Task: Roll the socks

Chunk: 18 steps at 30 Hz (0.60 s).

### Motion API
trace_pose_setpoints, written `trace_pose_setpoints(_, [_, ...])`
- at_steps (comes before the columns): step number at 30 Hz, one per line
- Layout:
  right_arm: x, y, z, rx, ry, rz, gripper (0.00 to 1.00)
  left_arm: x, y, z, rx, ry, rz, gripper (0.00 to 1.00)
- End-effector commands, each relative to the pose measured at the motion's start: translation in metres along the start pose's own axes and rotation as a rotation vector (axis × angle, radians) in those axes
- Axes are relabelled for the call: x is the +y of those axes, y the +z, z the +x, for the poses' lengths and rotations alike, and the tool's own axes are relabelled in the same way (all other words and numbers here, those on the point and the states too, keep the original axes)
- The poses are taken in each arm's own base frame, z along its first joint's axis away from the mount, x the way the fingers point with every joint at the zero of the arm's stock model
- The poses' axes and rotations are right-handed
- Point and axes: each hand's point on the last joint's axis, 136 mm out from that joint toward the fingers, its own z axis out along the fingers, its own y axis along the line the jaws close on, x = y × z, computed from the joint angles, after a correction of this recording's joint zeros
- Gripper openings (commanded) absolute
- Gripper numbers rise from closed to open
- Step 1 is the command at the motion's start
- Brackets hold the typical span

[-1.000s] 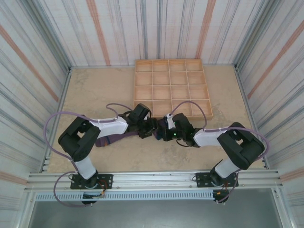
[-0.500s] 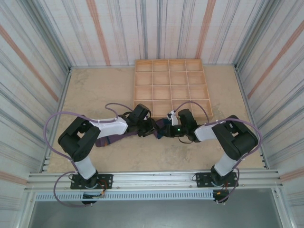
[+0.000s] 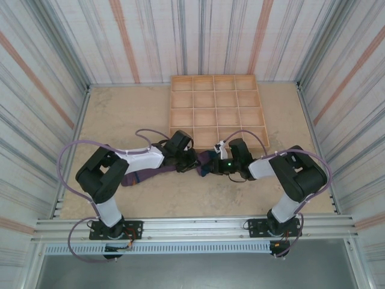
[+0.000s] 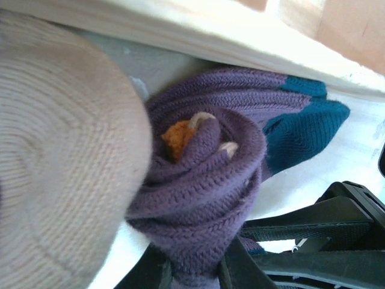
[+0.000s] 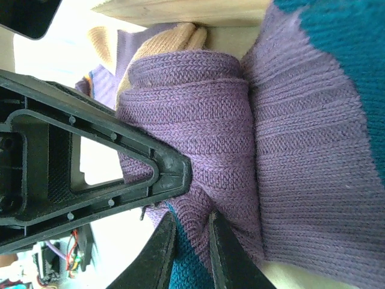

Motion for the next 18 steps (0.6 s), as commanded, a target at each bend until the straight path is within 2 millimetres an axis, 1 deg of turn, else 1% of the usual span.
trace_pose_setpoints(1, [-0.078, -0.020, 0.074, 0.154, 0.262, 0.331, 0.14, 0.038, 0.011, 0.034, 0.120, -0.032, -0.161, 0.00])
trace_pose_setpoints(5, [-0.068, -0.036, 0.061, 0.116, 0.187, 0.373, 0.37, 0.033, 0.015, 0.045, 0.159, -0.054, -0.169, 0.00])
trace_pose_setpoints(10, [-0.049, -0.062, 0.040, 0.053, 0.072, 0.448, 0.58, 0.033, 0.013, 0.055, 0.179, -0.075, -0.212, 0.00])
trace_pose_setpoints(12, [-0.042, -0.071, 0.035, 0.031, 0.027, 0.475, 0.63, 0.034, 0.014, 0.058, 0.191, -0.089, -0.220, 0.00])
trace_pose_setpoints(18, [-0.019, -0.090, 0.026, -0.051, -0.173, 0.592, 0.67, 0.035, 0.019, 0.064, 0.206, -0.121, -0.209, 0.00])
